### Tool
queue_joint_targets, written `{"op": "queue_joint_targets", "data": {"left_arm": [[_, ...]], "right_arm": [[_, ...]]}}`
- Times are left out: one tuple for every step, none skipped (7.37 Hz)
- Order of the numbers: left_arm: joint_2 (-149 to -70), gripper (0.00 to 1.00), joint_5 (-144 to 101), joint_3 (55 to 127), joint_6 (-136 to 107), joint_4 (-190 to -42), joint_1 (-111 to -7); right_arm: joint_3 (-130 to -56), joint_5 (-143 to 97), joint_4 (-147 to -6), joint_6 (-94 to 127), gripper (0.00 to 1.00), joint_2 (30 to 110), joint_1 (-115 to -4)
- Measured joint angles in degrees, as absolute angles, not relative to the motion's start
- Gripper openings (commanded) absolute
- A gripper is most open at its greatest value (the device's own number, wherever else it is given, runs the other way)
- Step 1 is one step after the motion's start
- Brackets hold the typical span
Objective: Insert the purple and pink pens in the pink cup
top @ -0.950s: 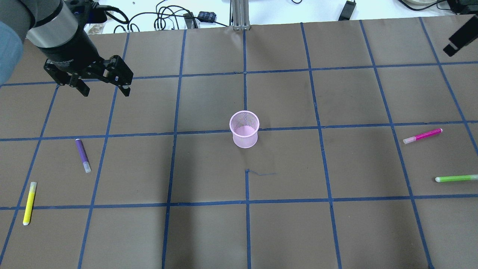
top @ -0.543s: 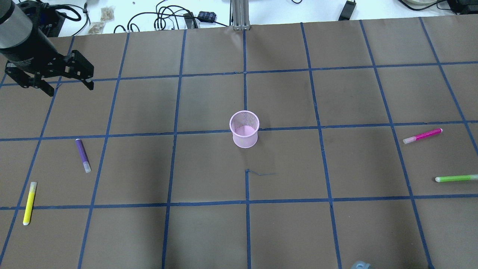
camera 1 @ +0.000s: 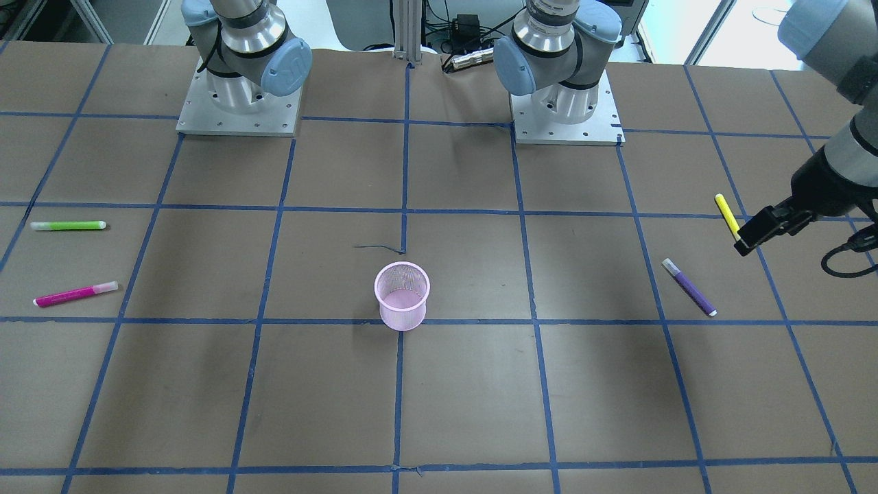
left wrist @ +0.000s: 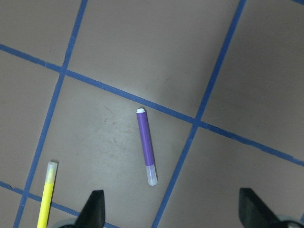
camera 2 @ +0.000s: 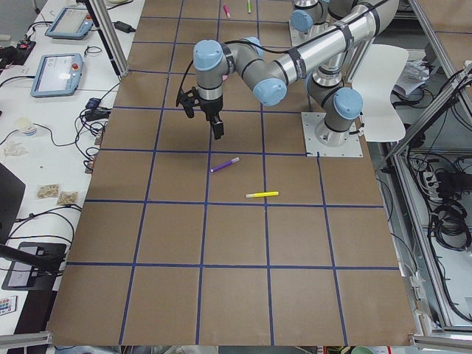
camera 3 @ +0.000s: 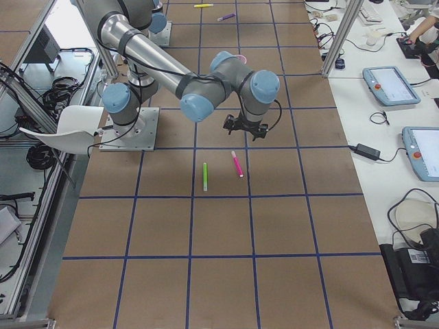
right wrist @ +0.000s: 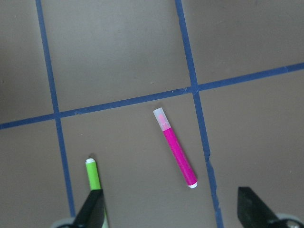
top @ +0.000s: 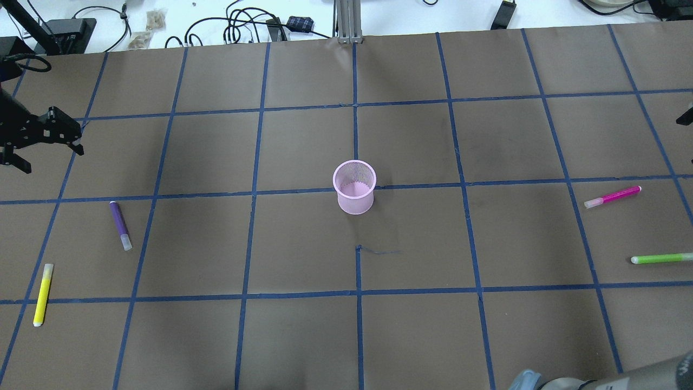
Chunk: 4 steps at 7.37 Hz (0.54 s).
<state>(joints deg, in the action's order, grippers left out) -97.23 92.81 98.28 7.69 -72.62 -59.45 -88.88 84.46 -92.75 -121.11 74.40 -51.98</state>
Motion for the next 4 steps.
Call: {"op": "queue_joint_targets", "data": {"left_arm": [[-98.19, 1.0, 93.13, 98.54, 7.56, -70.79, -58.98], [-99.36, 1.0, 93.21, 98.87, 7.02, -69.05, -58.77], [-100.69, 1.0, 93.2, 99.16, 6.01, -67.6, -58.68], [-102.29, 1.0, 93.18, 99.28, 4.66, -66.53, -58.65]], "right_arm": [[-89.34, 81.08, -94.65, -127.22, 1.0, 71.55, -50.97], [-89.71, 77.73, -95.63, -131.91, 1.0, 69.11, -49.35], [-90.16, 75.25, -96.04, -136.28, 1.0, 67.07, -48.14], [-90.86, 73.36, -96.24, -140.84, 1.0, 65.41, -46.87]]}}
